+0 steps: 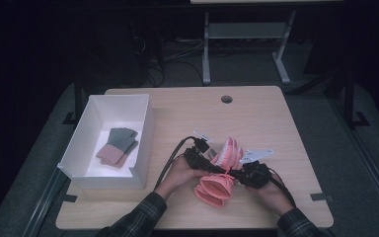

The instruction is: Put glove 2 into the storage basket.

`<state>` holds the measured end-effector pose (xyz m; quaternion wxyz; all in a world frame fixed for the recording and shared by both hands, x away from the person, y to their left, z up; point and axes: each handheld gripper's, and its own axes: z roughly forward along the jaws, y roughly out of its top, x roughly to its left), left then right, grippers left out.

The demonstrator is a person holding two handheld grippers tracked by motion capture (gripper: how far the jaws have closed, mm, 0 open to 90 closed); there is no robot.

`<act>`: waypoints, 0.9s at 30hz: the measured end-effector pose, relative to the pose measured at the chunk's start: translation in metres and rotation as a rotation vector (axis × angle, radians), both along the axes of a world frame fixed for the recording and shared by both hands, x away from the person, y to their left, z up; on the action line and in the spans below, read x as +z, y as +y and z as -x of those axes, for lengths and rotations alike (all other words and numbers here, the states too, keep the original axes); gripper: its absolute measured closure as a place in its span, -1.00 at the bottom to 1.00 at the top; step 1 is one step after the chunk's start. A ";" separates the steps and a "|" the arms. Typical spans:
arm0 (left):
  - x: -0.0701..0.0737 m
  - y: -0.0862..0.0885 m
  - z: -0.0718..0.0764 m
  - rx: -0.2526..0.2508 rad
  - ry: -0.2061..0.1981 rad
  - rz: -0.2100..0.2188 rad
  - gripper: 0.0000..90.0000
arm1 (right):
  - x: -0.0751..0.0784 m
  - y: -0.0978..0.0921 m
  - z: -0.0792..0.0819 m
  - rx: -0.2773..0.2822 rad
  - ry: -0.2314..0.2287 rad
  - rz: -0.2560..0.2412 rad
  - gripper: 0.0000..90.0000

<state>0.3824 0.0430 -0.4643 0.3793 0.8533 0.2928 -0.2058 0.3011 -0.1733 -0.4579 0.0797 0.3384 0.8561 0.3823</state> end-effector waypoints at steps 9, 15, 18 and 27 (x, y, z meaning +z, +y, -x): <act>0.008 0.001 0.003 0.008 -0.026 0.034 0.33 | 0.018 -0.029 0.009 0.005 -0.011 -0.113 0.50; 0.028 0.002 0.007 0.031 -0.065 0.021 0.33 | 0.027 -0.054 0.020 -0.045 -0.056 -0.189 0.00; 0.037 0.006 0.007 0.039 -0.077 0.009 0.33 | 0.028 -0.062 0.024 -0.063 -0.076 -0.186 -0.19; 0.085 0.020 0.009 0.081 -0.104 0.004 0.33 | 0.023 -0.075 0.032 -0.106 -0.057 -0.171 -0.55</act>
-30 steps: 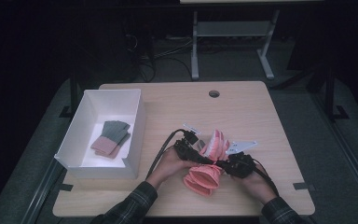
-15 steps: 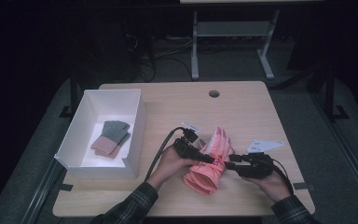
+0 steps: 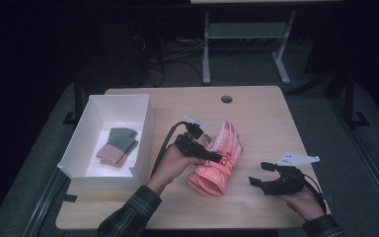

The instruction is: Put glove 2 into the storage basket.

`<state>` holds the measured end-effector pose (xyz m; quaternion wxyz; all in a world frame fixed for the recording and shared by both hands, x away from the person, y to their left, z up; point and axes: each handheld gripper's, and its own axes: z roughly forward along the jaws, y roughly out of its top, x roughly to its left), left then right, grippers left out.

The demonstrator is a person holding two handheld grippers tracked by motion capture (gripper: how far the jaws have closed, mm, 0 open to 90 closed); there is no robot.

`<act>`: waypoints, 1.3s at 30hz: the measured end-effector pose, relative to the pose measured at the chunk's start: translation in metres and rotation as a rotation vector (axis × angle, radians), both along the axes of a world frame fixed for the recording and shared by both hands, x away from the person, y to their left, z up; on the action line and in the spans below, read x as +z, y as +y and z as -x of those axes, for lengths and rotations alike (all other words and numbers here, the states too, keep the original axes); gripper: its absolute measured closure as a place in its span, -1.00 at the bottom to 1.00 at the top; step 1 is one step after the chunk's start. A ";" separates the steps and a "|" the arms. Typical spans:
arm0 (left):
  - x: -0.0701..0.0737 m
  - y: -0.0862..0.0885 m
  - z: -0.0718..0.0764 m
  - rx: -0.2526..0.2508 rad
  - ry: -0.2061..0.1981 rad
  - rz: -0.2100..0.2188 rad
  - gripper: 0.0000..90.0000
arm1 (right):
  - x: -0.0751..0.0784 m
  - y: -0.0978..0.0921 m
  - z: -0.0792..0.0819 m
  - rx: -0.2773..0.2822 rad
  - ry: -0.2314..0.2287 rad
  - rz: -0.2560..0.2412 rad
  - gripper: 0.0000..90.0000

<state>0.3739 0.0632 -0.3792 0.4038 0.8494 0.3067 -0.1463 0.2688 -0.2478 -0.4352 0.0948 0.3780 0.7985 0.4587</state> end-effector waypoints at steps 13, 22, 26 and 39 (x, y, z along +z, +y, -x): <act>0.079 0.058 -0.004 0.065 -0.070 -0.017 0.32 | -0.011 0.003 0.004 -0.022 0.002 0.035 -0.71; 0.110 0.096 -0.002 0.128 -0.123 -0.044 0.32 | -0.016 -0.001 0.000 -0.052 -0.005 0.053 -0.72; 0.121 0.122 -0.005 0.175 -0.134 -0.038 0.32 | -0.018 -0.003 -0.001 -0.066 0.006 0.056 -0.72; 0.126 0.196 -0.008 0.309 -0.145 -0.027 0.32 | -0.020 -0.003 -0.002 -0.064 0.007 0.061 -0.70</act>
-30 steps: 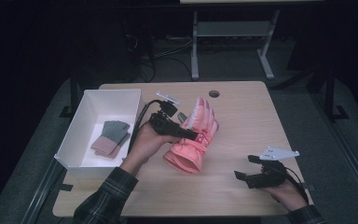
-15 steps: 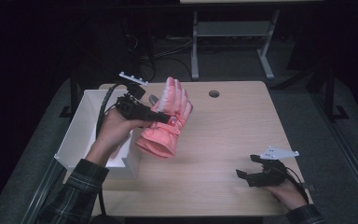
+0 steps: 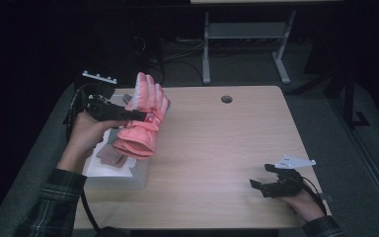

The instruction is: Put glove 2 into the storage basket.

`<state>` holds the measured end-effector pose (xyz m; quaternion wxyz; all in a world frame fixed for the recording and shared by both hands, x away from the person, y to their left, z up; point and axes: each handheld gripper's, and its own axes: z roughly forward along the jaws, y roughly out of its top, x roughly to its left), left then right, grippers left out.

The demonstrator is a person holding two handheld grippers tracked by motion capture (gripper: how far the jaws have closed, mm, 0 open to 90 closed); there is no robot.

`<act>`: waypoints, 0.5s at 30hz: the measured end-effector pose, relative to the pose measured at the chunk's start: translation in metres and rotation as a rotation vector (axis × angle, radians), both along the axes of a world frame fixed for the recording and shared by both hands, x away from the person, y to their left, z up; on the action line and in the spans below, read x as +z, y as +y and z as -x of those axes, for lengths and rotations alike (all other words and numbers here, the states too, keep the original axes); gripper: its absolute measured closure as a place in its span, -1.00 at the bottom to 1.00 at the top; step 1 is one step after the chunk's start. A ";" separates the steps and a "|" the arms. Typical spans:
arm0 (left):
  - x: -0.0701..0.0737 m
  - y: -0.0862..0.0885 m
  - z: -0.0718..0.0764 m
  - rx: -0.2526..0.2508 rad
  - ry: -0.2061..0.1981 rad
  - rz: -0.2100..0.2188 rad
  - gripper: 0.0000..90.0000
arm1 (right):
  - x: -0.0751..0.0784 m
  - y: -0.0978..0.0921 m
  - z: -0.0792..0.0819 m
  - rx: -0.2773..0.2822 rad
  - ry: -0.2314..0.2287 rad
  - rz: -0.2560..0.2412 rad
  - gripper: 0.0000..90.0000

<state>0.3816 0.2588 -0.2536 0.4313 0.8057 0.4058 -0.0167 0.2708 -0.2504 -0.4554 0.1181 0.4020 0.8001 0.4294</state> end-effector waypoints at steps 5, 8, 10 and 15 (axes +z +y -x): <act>-0.002 0.029 -0.001 0.059 -0.004 0.009 0.31 | 0.000 0.000 0.000 0.005 0.002 -0.003 -0.69; -0.007 0.042 -0.004 0.081 0.007 0.002 0.31 | -0.001 0.001 -0.001 0.011 0.005 -0.002 -0.69; -0.013 0.051 -0.006 0.097 0.014 -0.012 0.31 | -0.001 0.001 -0.001 0.011 0.004 -0.002 -0.69; -0.038 0.068 -0.015 0.156 0.053 -0.021 0.31 | 0.000 -0.002 -0.001 -0.003 -0.002 -0.007 -0.69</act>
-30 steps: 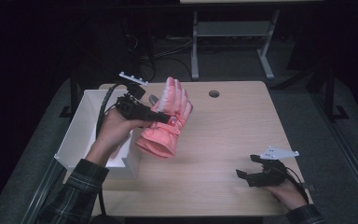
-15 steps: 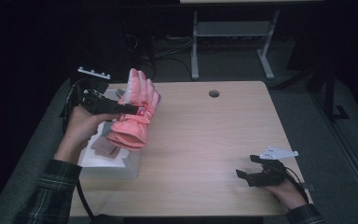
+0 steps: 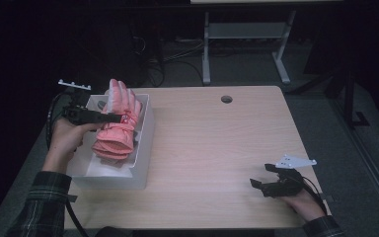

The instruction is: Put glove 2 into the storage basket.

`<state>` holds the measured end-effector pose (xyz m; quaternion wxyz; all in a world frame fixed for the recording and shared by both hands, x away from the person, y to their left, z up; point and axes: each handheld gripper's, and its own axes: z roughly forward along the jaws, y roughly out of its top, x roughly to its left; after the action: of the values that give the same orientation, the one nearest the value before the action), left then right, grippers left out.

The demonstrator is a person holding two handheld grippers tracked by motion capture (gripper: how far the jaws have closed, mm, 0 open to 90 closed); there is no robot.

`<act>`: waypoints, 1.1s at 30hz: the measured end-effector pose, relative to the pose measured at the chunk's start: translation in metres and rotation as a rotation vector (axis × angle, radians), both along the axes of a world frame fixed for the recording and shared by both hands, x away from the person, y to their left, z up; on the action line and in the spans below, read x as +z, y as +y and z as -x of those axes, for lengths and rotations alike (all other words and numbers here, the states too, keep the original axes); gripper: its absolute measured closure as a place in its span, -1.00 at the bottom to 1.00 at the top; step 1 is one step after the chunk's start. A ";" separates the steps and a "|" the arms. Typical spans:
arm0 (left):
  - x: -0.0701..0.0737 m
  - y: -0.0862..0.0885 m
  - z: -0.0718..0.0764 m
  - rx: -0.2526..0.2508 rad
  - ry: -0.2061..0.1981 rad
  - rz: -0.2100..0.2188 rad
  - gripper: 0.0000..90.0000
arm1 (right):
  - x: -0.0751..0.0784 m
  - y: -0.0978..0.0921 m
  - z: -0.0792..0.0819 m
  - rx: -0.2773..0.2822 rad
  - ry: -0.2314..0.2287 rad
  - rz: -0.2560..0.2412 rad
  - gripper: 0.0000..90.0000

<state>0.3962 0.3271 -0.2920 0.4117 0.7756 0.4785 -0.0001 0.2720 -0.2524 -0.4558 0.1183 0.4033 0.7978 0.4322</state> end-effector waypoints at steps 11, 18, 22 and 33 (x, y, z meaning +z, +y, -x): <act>-0.053 -0.004 -0.016 0.028 0.093 -0.069 0.30 | 0.001 0.000 -0.001 0.006 -0.017 -0.008 -0.69; -0.082 -0.011 -0.020 0.016 0.135 -0.089 0.28 | 0.002 0.001 0.000 0.008 -0.018 0.000 -0.69; -0.099 -0.014 -0.021 0.004 0.172 -0.098 0.27 | 0.002 0.001 0.000 0.007 -0.019 0.000 -0.69; -0.110 -0.010 -0.016 0.020 0.135 -0.104 -0.29 | 0.002 0.002 0.001 0.002 -0.020 0.003 -0.69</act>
<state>0.4126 0.3166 -0.4017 0.3378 0.7893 0.5122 -0.0233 0.2710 -0.2499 -0.4534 0.1264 0.3979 0.7978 0.4351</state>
